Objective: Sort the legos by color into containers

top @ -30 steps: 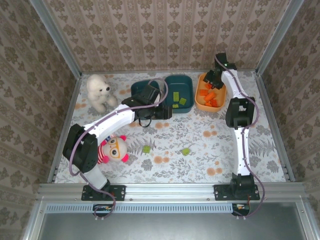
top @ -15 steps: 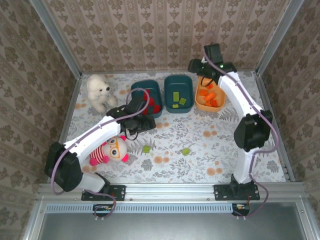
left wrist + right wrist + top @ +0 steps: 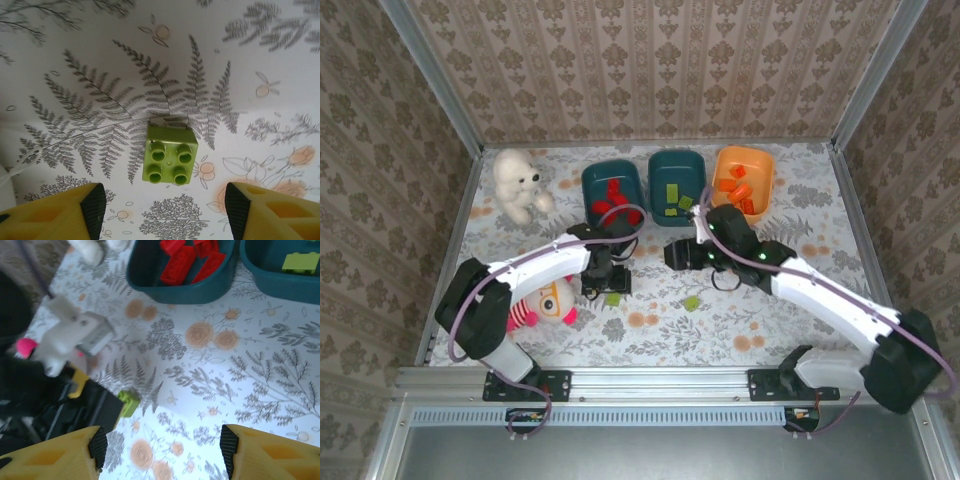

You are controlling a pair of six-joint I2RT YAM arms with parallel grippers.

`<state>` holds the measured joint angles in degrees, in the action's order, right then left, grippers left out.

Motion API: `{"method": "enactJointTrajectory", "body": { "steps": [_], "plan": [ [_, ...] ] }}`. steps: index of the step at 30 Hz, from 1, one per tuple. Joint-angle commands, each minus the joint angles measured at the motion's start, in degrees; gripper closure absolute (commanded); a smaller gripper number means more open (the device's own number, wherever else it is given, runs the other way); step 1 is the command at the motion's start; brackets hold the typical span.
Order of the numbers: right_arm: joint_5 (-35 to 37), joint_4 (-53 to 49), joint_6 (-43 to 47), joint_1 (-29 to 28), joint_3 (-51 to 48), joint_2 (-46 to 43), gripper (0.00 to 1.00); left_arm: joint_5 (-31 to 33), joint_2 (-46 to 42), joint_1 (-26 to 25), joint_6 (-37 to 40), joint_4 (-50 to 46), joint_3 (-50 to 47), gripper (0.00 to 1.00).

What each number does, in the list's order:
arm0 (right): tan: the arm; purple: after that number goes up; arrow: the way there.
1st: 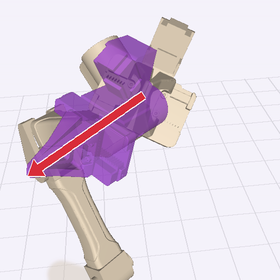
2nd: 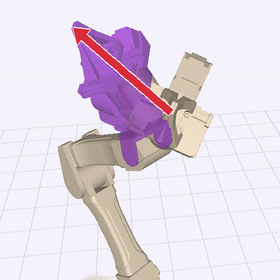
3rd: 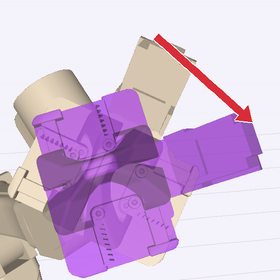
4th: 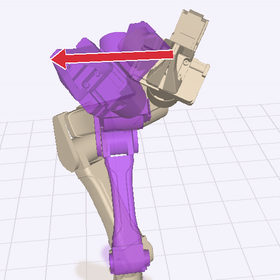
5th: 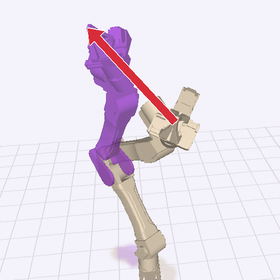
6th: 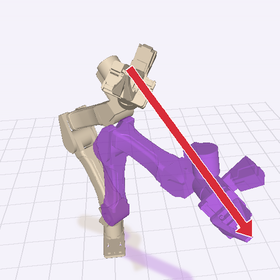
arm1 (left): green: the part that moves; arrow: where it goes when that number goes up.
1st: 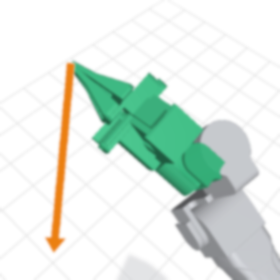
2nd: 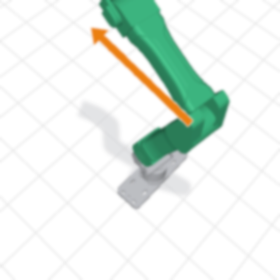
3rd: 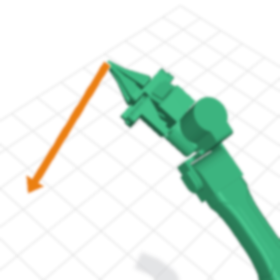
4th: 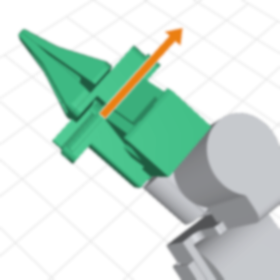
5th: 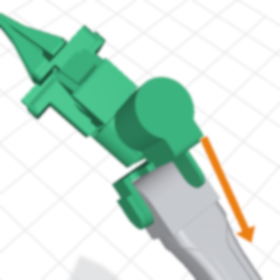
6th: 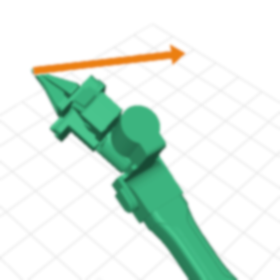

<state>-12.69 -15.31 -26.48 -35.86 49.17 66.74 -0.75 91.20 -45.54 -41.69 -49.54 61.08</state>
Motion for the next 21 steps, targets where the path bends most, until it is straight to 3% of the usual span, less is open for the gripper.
{"method": "enactJointTrajectory", "body": {
  "steps": [1, 12, 21],
  "plan": [
    [-4.6, 3.4, 0.0, -0.2, -4.0, -5.7, 0.33, 1.0, 1.6, -0.6, 5.2, -1.3, 1.0, 0.34],
    [-2.8, -0.4, -0.7, -0.1, -4.6, -8.7, 0.32, 1.8, 8.6, -2.1, 8.1, -0.9, 2.3, 0.36],
    [-3.0, -1.9, 0.1, 0.0, -3.1, -6.9, 0.32, 2.2, 9.4, -2.5, 9.3, 2.6, 1.3, 0.55]
  ]
}}
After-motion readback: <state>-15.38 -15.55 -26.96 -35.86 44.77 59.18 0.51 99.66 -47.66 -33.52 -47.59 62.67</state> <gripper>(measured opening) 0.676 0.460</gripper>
